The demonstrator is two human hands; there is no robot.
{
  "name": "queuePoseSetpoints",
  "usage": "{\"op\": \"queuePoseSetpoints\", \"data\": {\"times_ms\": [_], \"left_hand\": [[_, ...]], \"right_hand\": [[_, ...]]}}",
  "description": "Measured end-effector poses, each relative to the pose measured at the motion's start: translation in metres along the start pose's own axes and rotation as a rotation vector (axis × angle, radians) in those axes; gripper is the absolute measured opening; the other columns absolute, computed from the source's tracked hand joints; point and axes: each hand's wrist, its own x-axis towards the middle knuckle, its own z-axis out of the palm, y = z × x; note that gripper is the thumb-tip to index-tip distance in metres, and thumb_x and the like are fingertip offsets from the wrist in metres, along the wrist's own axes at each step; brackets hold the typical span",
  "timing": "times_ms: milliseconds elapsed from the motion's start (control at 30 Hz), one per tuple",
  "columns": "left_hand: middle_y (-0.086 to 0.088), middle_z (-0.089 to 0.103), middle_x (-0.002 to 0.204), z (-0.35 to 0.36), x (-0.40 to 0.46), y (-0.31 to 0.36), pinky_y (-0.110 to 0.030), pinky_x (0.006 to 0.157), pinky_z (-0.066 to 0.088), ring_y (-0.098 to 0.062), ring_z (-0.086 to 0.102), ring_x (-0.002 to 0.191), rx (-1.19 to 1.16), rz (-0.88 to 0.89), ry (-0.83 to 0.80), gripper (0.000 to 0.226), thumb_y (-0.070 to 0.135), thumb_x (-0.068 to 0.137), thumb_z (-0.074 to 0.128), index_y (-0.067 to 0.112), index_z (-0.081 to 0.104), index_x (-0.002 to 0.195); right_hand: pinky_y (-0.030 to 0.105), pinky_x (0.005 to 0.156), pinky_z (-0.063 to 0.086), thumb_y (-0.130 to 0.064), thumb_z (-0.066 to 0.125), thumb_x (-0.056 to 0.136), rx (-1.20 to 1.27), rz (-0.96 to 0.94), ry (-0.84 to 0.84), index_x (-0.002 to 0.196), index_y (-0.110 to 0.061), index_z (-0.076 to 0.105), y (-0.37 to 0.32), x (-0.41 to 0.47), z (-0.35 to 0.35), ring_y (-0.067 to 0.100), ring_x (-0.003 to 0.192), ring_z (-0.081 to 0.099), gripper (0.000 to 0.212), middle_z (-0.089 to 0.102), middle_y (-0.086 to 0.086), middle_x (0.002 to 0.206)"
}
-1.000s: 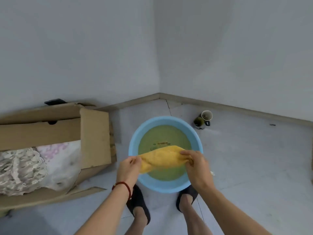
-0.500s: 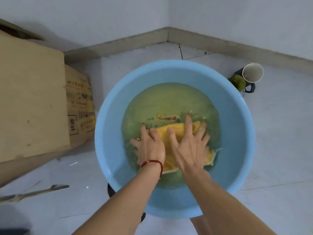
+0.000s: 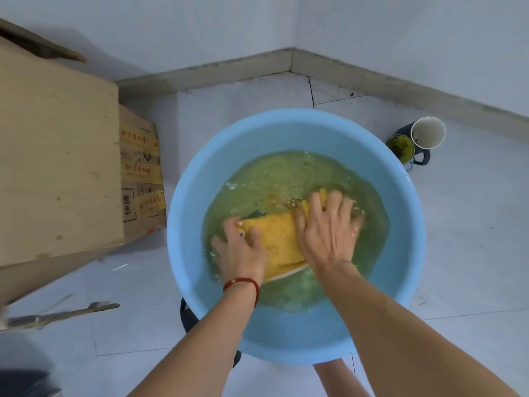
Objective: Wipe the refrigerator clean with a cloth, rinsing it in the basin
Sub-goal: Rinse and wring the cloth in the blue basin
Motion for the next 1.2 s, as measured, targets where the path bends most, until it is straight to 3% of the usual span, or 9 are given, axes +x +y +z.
{"op": "queuePoseSetpoints", "data": {"times_ms": [167, 267, 367, 533, 700, 867, 1000, 1100, 1200], "left_hand": [[-0.006, 0.053, 0.148, 0.030, 0.009, -0.004, -0.057, 0.111, 0.041, -0.035, 0.055, 0.129, -0.423, -0.375, -0.152, 0.081, 0.092, 0.065, 0.011, 0.060, 0.040, 0.133], [-0.008, 0.070, 0.122, 0.049, 0.023, -0.014, -0.054, 0.099, 0.053, -0.033, 0.068, 0.107, -0.522, -0.359, -0.238, 0.057, 0.078, 0.079, 0.033, 0.043, 0.061, 0.114], [-0.012, 0.076, 0.098, 0.031, 0.017, 0.009, -0.053, 0.091, 0.059, -0.031, 0.072, 0.090, -0.543, -0.310, -0.276, 0.033, 0.051, 0.085, 0.059, 0.021, 0.073, 0.090], [-0.011, 0.076, 0.092, 0.009, 0.016, 0.016, -0.053, 0.090, 0.058, -0.031, 0.072, 0.091, -0.249, -0.151, -0.354, 0.029, 0.034, 0.099, 0.055, 0.014, 0.071, 0.085], [-0.004, 0.058, 0.134, -0.012, 0.019, 0.011, -0.040, 0.102, 0.045, -0.028, 0.057, 0.114, -0.077, 0.003, -0.257, 0.038, 0.040, 0.102, 0.043, 0.039, 0.051, 0.140], [0.005, 0.042, 0.156, 0.018, 0.015, -0.004, -0.059, 0.109, 0.043, -0.032, 0.050, 0.136, -0.372, -0.340, -0.351, 0.072, 0.083, 0.082, 0.022, 0.059, 0.024, 0.149], [-0.008, 0.067, 0.128, 0.042, 0.032, -0.013, -0.053, 0.107, 0.047, -0.034, 0.064, 0.116, -0.524, -0.386, -0.361, 0.089, 0.091, 0.065, 0.038, 0.034, 0.059, 0.130], [-0.010, 0.071, 0.088, 0.030, 0.027, 0.006, -0.038, 0.084, 0.054, -0.029, 0.067, 0.088, -0.421, -0.280, -0.367, 0.038, 0.053, 0.087, 0.059, 0.016, 0.069, 0.086], [-0.014, 0.073, 0.108, 0.018, 0.018, 0.017, -0.042, 0.092, 0.055, -0.032, 0.068, 0.099, -0.097, -0.090, -0.325, 0.035, 0.027, 0.106, 0.041, 0.008, 0.070, 0.106]], "right_hand": [[0.047, 0.102, 0.038, -0.029, 0.039, 0.103, 0.747, 0.289, -0.136, 0.140, -0.036, 0.049, -0.037, -0.031, -0.005, 0.027, 0.118, 0.044, 0.039, 0.039, 0.008, 0.143], [0.031, 0.085, 0.042, -0.023, 0.044, 0.101, 1.117, 0.426, -0.186, 0.106, -0.029, 0.069, -0.044, -0.038, -0.023, 0.009, 0.089, 0.057, 0.026, 0.065, -0.008, 0.101], [0.032, 0.067, 0.044, -0.036, 0.060, 0.097, 0.951, 0.280, -0.201, 0.074, -0.020, 0.060, -0.043, -0.035, -0.020, 0.019, 0.068, 0.058, 0.028, 0.062, -0.004, 0.070], [0.042, 0.081, 0.051, -0.063, 0.037, 0.105, 0.463, 0.098, -0.272, 0.107, -0.013, 0.064, -0.031, -0.007, -0.004, 0.042, 0.099, 0.067, 0.057, 0.071, 0.019, 0.107], [0.050, 0.086, 0.046, -0.043, 0.036, 0.108, 0.098, 0.068, 0.017, 0.131, -0.018, 0.046, -0.015, 0.004, -0.007, 0.041, 0.123, 0.050, 0.035, 0.043, 0.017, 0.143], [0.048, 0.106, 0.037, -0.028, 0.044, 0.102, 0.674, 0.367, -0.028, 0.142, -0.026, 0.055, -0.035, -0.024, 0.001, 0.039, 0.128, 0.040, 0.042, 0.031, 0.015, 0.156], [0.035, 0.089, 0.048, -0.029, 0.050, 0.094, 1.105, 0.468, -0.131, 0.102, -0.026, 0.072, -0.050, -0.041, -0.014, 0.025, 0.102, 0.063, 0.023, 0.069, -0.001, 0.101], [0.041, 0.075, 0.056, -0.045, 0.063, 0.092, 0.949, 0.345, -0.114, 0.078, -0.015, 0.064, -0.047, -0.036, -0.010, 0.030, 0.076, 0.064, 0.032, 0.068, 0.004, 0.074], [0.043, 0.082, 0.056, -0.060, 0.056, 0.099, 0.718, 0.209, -0.153, 0.098, -0.012, 0.066, -0.036, -0.016, -0.003, 0.038, 0.087, 0.067, 0.050, 0.074, 0.015, 0.090]]}}
